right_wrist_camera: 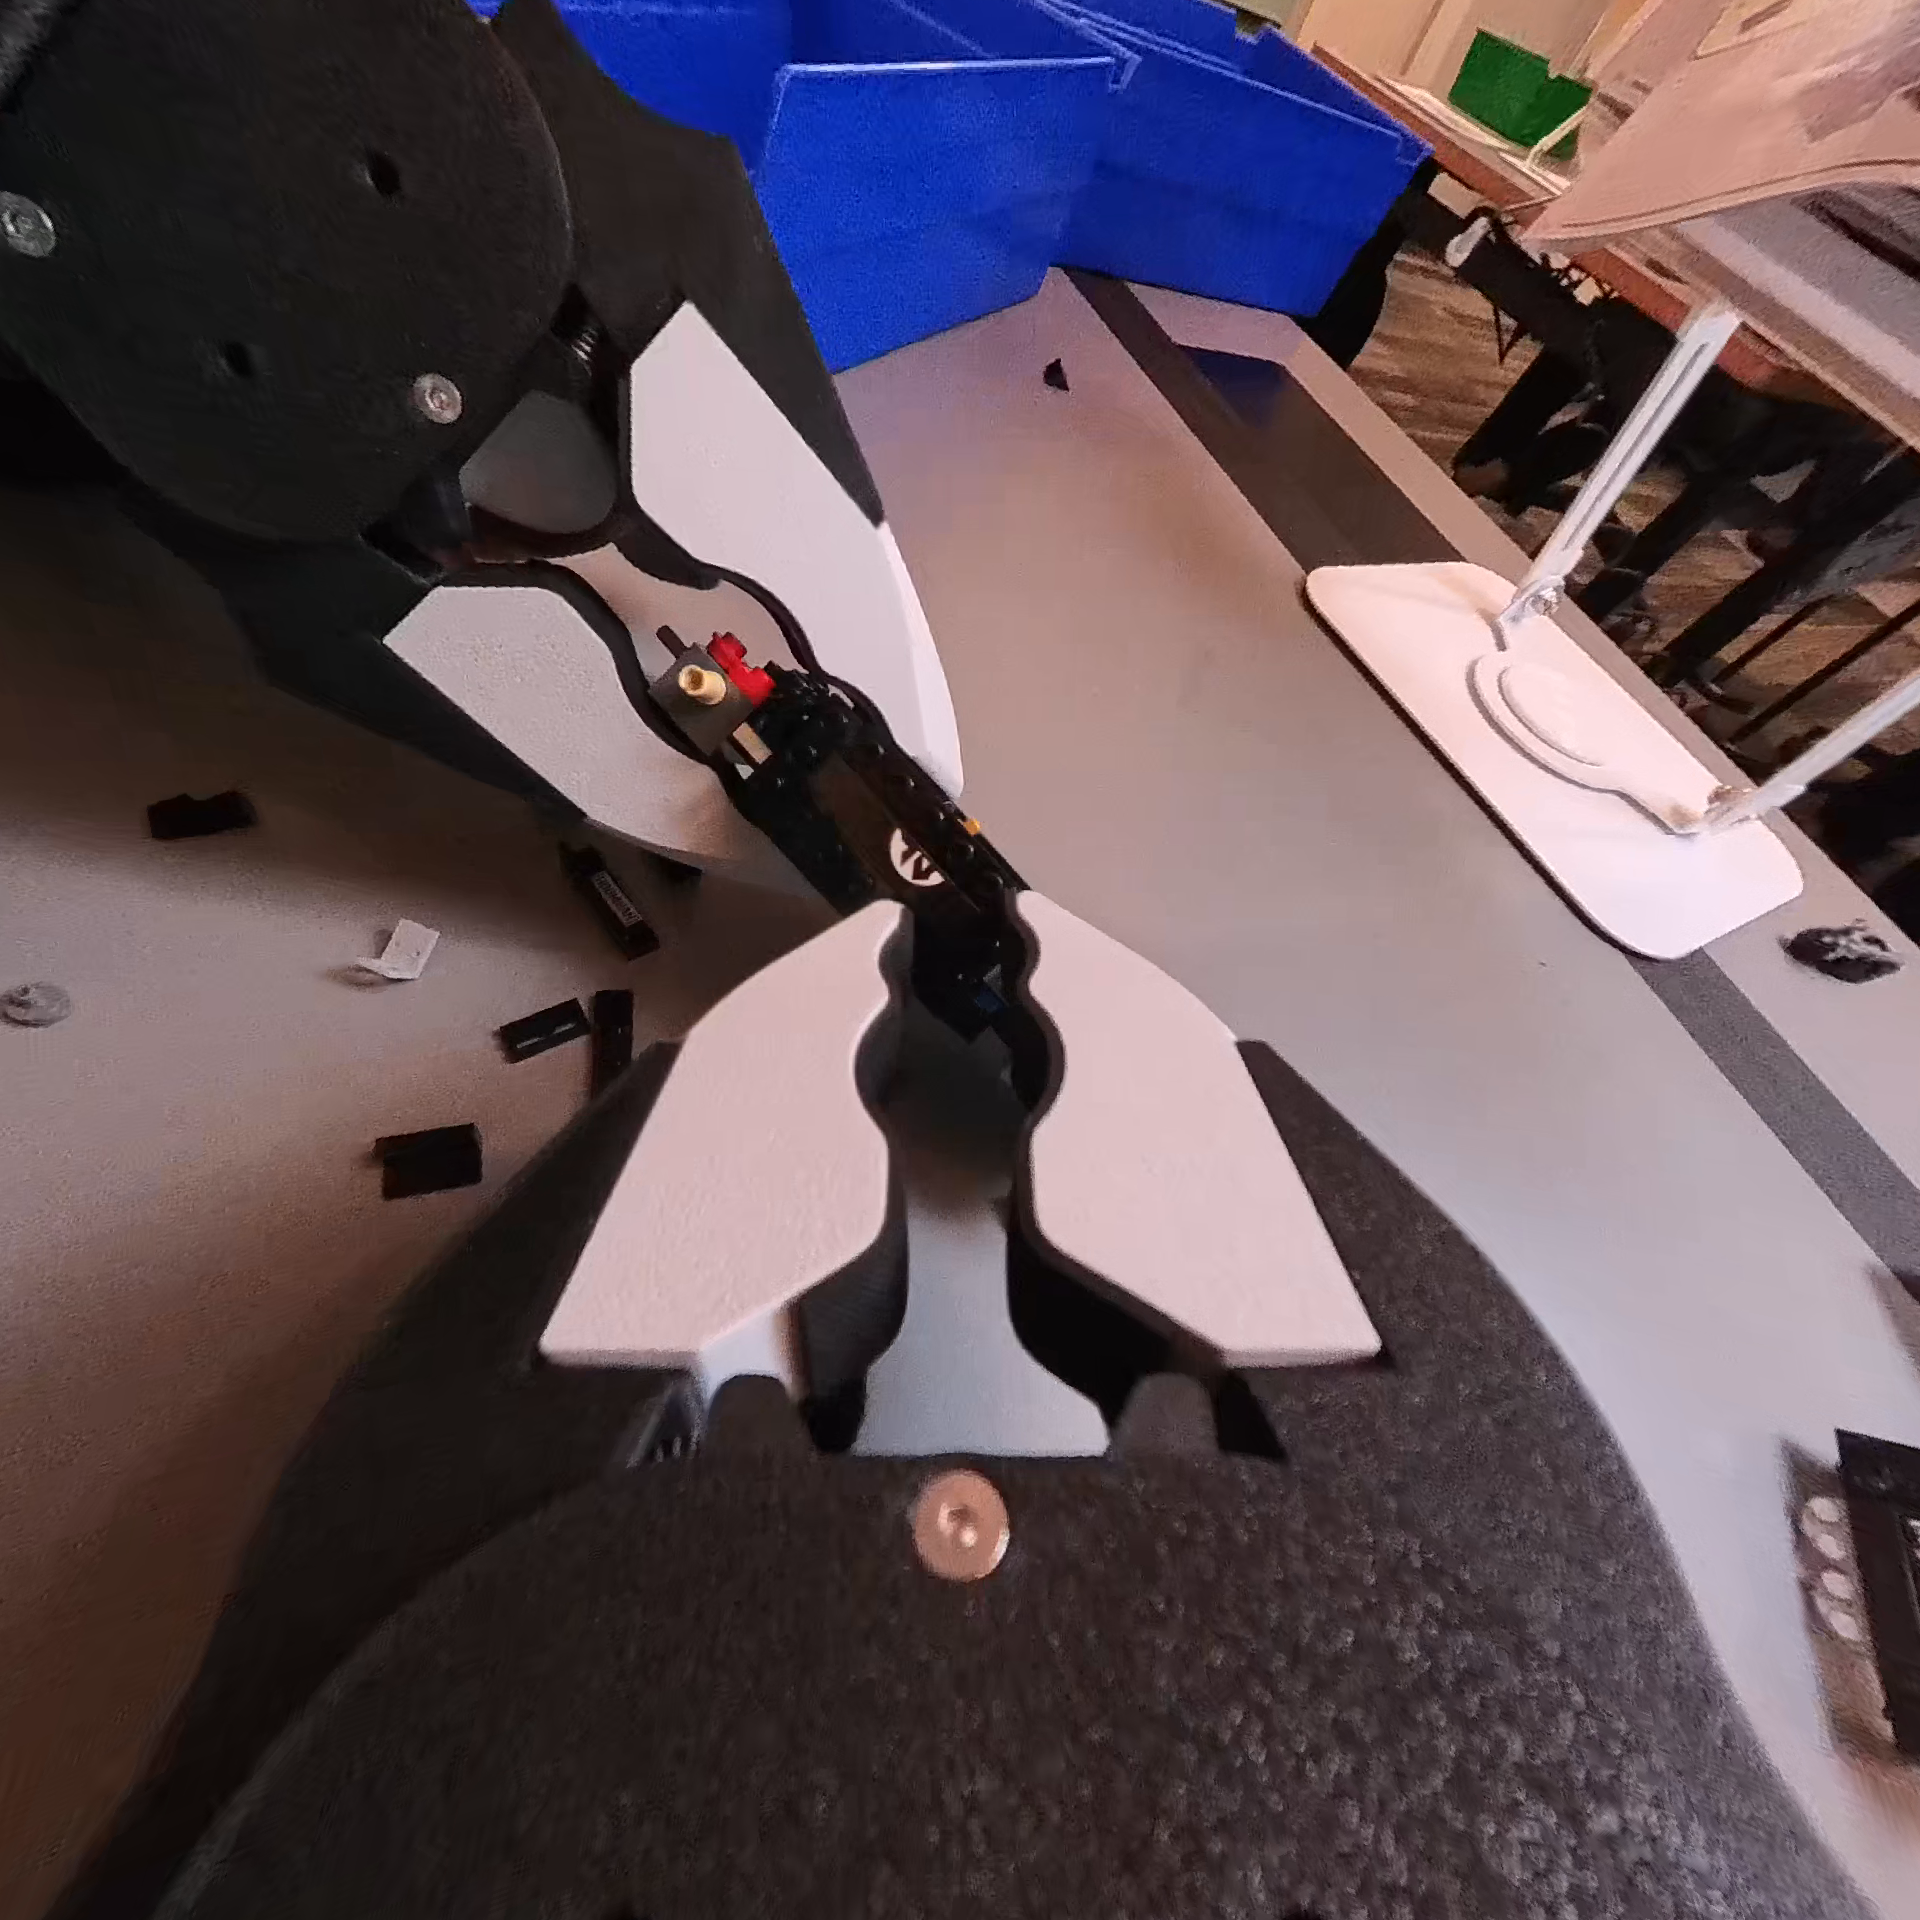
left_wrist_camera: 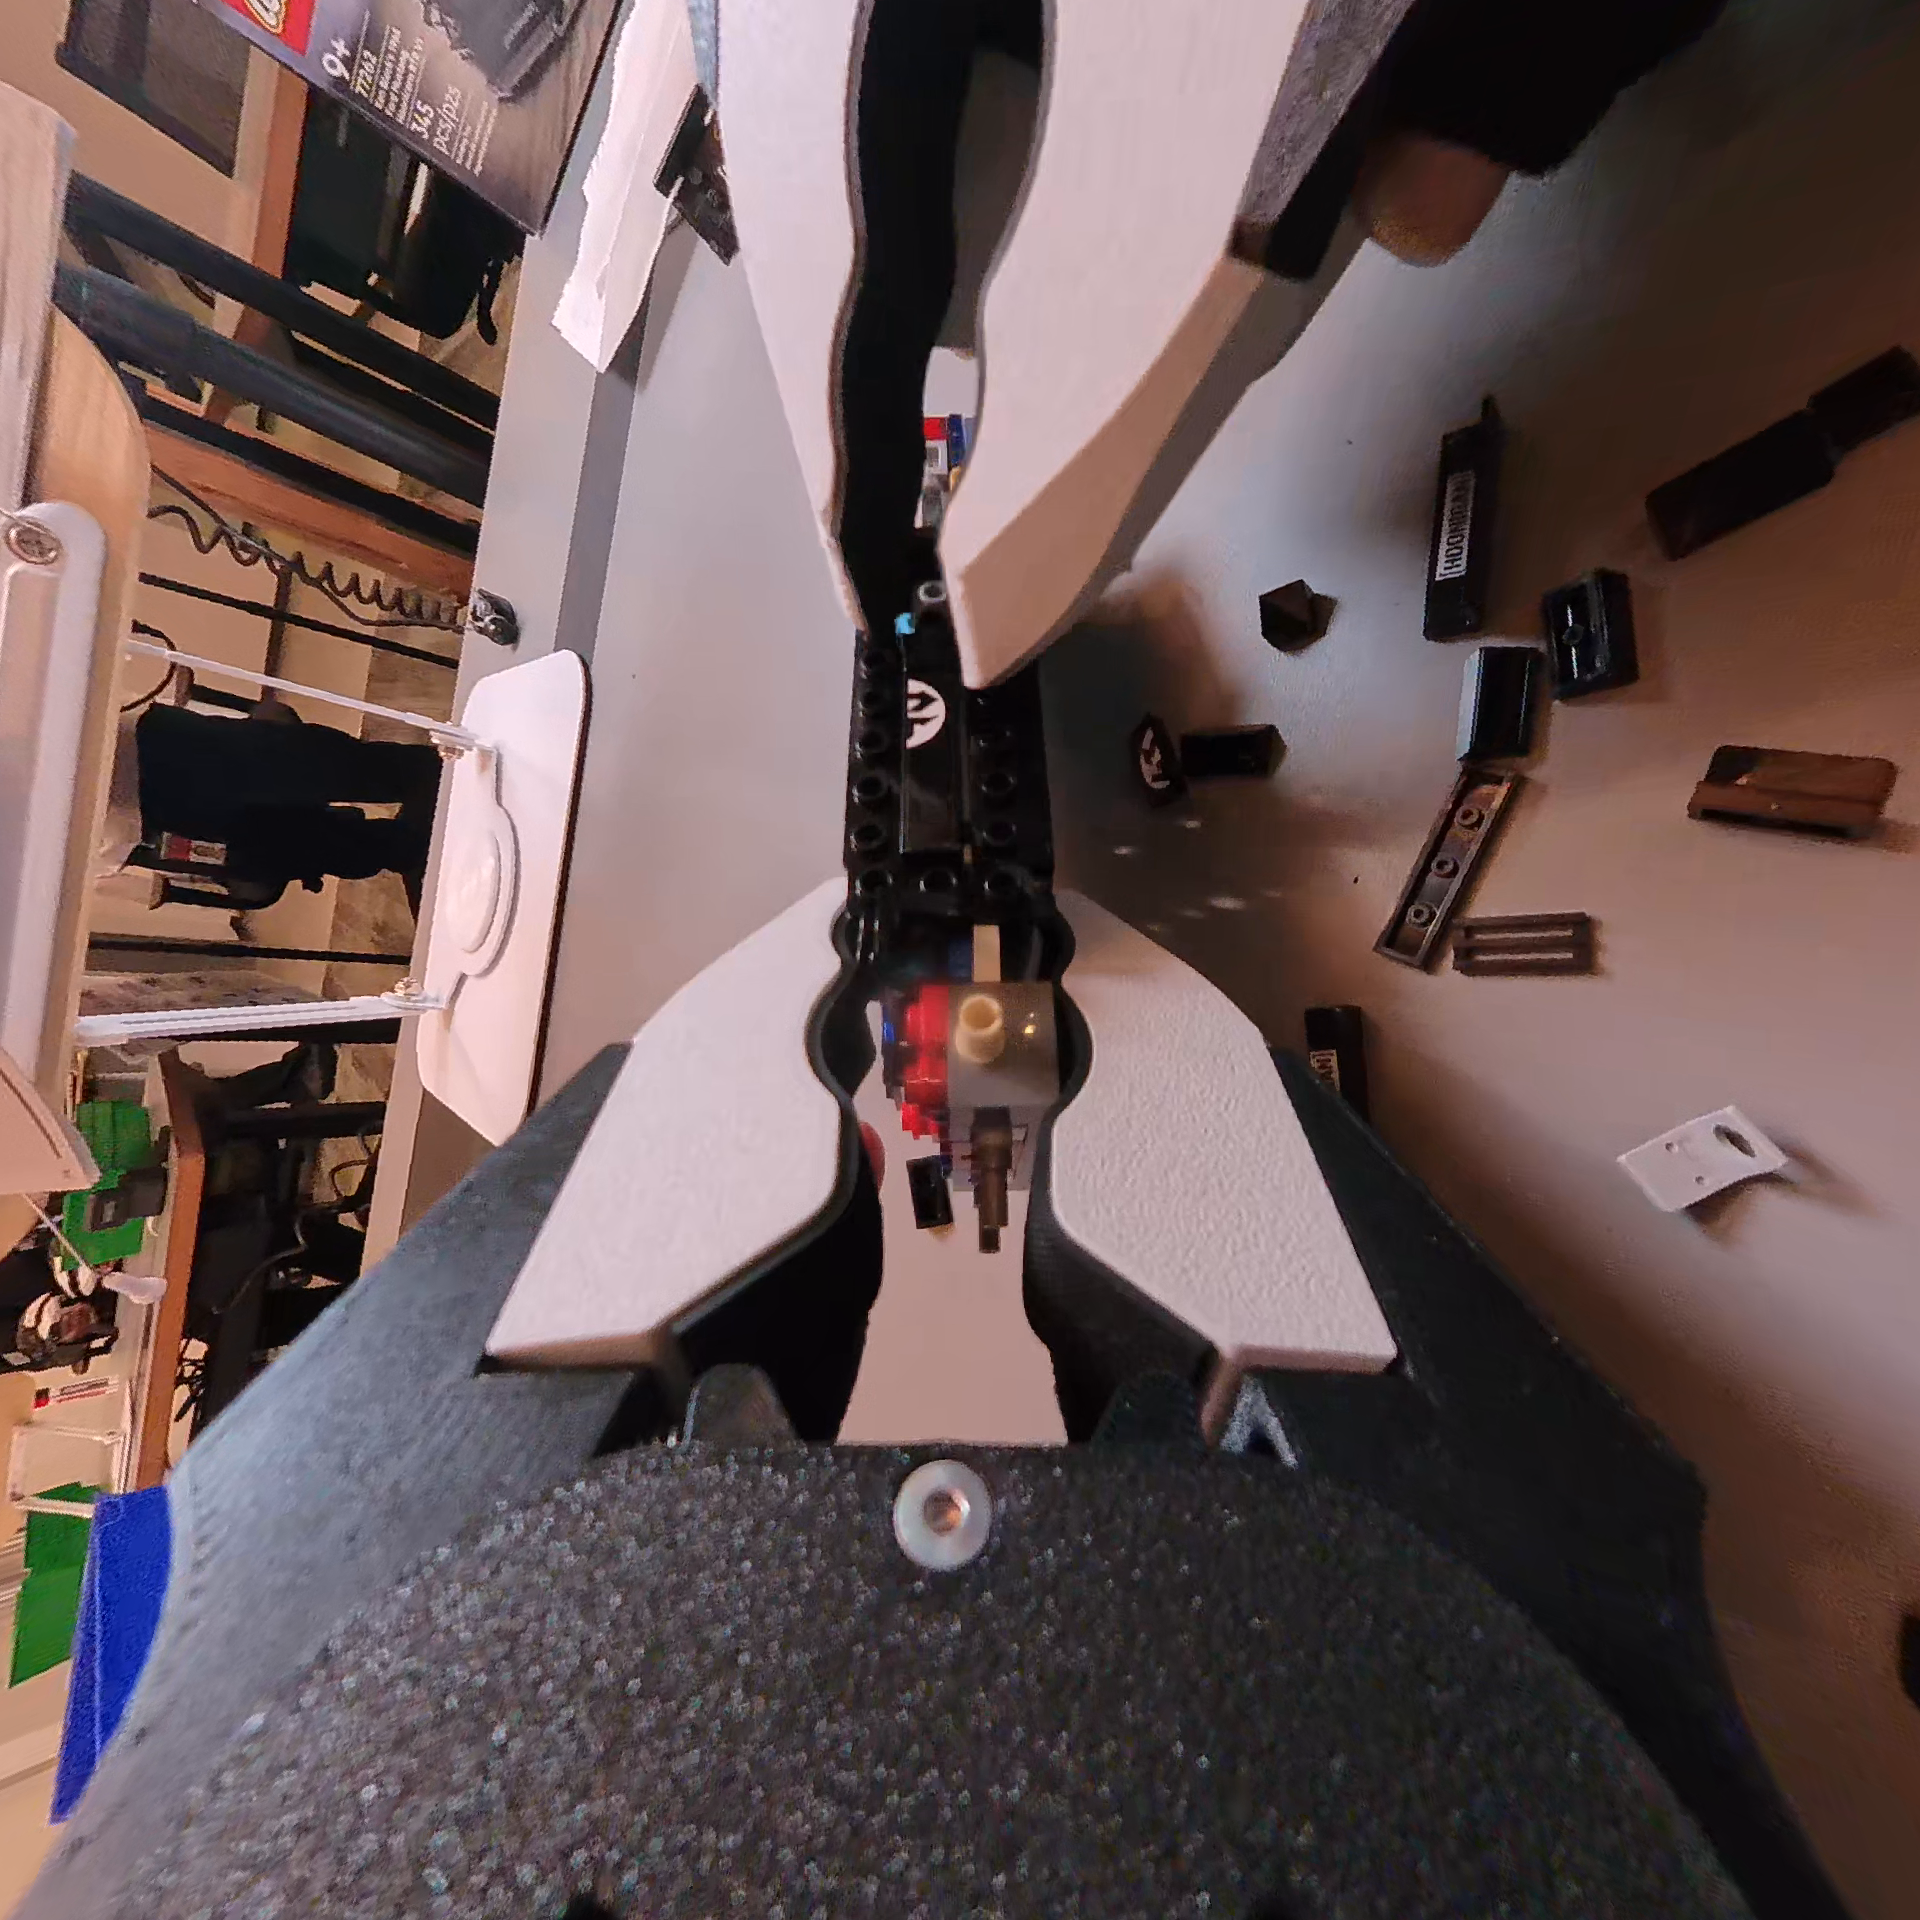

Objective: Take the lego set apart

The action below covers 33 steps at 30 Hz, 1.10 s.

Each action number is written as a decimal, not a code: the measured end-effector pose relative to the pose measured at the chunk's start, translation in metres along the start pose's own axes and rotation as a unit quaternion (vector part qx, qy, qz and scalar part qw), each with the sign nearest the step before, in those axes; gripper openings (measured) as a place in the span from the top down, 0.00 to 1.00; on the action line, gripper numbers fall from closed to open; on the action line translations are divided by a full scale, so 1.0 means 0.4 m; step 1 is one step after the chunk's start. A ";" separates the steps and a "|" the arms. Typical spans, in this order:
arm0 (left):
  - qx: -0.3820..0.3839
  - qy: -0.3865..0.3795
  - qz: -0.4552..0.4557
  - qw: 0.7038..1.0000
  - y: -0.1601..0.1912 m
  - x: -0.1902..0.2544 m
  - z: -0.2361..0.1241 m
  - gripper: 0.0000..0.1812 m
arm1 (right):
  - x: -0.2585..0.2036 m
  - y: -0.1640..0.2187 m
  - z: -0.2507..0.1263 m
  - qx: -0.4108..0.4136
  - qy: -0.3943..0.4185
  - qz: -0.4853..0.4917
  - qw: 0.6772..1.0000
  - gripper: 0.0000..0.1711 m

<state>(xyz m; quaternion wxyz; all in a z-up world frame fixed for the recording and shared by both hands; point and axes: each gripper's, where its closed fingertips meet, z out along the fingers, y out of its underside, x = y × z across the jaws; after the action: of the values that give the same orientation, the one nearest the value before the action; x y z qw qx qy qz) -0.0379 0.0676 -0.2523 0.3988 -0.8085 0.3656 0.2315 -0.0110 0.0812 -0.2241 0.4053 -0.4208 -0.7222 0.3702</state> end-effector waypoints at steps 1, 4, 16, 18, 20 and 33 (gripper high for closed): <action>-0.001 0.000 -0.001 1.000 0.000 0.000 0.000 0.83 | 0.002 0.000 0.001 0.000 0.003 0.005 1.000 0.91; -0.002 -0.003 0.003 1.000 0.001 0.001 0.000 0.83 | 0.001 0.000 0.002 0.003 0.007 0.011 1.000 0.92; 0.004 0.003 -0.008 1.000 0.002 -0.003 0.001 0.83 | 0.001 0.000 0.004 -0.008 0.010 -0.003 1.000 0.94; 0.004 0.003 -0.009 1.000 0.001 -0.003 0.001 0.83 | 0.001 0.000 0.005 -0.007 0.007 0.019 1.000 0.94; 0.003 0.000 -0.006 1.000 0.001 -0.003 0.001 0.83 | 0.000 0.001 0.006 -0.005 0.005 0.039 0.999 0.94; 0.005 -0.008 -0.002 1.000 -0.004 -0.005 0.006 0.83 | -0.059 -0.029 0.002 0.064 -0.197 0.281 0.937 1.00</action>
<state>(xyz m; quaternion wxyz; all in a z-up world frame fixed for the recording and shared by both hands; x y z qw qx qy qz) -0.0381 0.0711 -0.2515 0.4063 -0.8054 0.3620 0.2349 -0.0076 0.0552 -0.2206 0.1604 -0.4979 -0.6148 0.5903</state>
